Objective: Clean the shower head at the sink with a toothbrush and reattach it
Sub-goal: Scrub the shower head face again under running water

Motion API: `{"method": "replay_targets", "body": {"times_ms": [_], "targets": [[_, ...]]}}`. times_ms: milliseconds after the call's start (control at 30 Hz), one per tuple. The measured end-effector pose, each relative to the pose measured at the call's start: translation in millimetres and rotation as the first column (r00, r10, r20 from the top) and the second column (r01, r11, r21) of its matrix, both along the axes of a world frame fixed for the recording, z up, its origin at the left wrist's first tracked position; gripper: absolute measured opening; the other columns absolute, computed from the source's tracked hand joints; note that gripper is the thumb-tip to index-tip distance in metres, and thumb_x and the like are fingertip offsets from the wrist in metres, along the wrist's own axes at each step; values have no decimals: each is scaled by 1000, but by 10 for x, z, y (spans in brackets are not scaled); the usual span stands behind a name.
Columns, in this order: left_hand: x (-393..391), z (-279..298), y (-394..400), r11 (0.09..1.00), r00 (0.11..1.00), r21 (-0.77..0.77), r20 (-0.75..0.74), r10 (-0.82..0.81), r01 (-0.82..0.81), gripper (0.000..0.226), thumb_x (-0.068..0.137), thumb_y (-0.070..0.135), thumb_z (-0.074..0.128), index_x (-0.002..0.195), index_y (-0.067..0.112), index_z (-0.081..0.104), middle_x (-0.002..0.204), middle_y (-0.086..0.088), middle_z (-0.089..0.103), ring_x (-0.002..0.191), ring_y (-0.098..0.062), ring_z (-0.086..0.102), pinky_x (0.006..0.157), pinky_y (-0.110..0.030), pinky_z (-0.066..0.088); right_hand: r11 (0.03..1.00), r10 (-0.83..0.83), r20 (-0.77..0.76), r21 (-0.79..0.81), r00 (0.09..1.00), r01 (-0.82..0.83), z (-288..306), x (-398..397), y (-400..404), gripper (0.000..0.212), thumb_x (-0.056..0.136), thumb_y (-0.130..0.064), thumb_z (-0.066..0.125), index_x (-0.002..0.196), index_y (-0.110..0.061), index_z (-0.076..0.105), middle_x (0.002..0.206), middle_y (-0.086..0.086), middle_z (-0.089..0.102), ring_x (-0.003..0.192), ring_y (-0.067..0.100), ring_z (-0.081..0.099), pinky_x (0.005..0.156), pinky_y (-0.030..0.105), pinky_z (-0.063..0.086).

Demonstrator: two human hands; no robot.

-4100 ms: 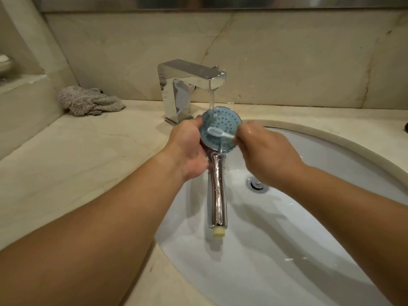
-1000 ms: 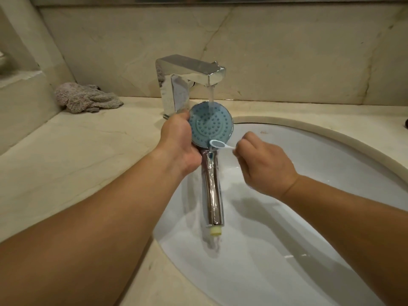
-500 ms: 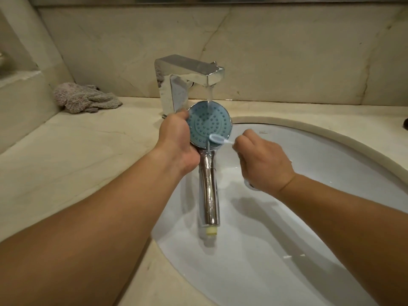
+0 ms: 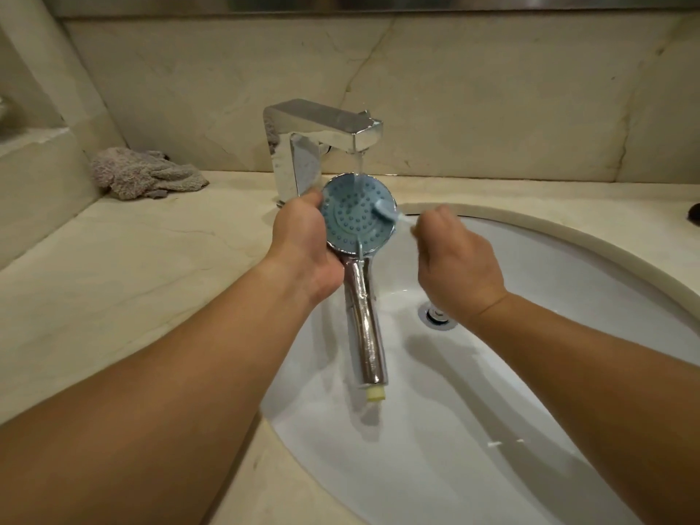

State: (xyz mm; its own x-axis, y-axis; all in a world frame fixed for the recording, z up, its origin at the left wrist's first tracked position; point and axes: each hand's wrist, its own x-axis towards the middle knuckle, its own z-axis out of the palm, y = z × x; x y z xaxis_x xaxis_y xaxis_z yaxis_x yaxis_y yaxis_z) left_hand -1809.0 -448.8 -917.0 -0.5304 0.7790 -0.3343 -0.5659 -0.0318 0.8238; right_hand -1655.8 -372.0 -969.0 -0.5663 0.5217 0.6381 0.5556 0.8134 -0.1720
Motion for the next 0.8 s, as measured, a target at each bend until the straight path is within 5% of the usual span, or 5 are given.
{"method": "replay_targets", "body": {"times_ms": [133, 267, 367, 500, 800], "targets": [[-19, -13, 7, 1000, 1000, -8, 3, -19, 19, 47, 108, 38, 34, 129, 11, 66, 119, -16, 75, 107, -35, 73, 92, -53, 59, 994, 60, 108, 81, 992, -69, -38, -68, -65, 15, 85, 2, 61, 83, -7, 50, 76, 10, 47, 47, 21, 25, 41, 22, 16], [-36, -53, 39, 1000, 1000, 11, -10, -26, 26, 45, 108, 39, 35, 136, 16, 62, 123, -15, 74, 110, -35, 72, 96, -56, 57, 992, -74, -70, -103, 995, 67, 40, -80, -49, 22, 95, -5, 51, 82, -17, 37, 76, 1, 36, 45, 13, 22, 44, 24, 11], [-34, -60, 49, 999, 999, 13, -8, -42, 42, 47, 109, 39, 33, 133, 14, 64, 121, -16, 74, 108, -37, 73, 93, -57, 58, 999, 40, 35, 27, 999, -41, -3, -82, -122, 15, 89, 0, 57, 82, -9, 48, 75, 3, 39, 47, 6, 15, 45, 20, 7], [-18, -77, 66, 997, 998, 40, -5, -59, 60, 47, 109, 40, 33, 137, 15, 61, 123, -15, 74, 109, -34, 73, 89, -54, 60, 977, -124, -89, -182, 988, 106, 75, -75, -58, 15, 98, -11, 44, 86, -16, 39, 79, 1, 38, 49, 16, 31, 43, 28, 19], [-22, -90, 82, 995, 994, 30, -46, -95, 97, 50, 110, 41, 30, 134, 11, 62, 121, -18, 74, 107, -36, 74, 86, -52, 62, 990, -72, -15, -124, 997, 69, 114, -172, -168, 13, 98, -13, 44, 88, -18, 37, 83, 2, 42, 52, 23, 36, 45, 32, 27]]}}
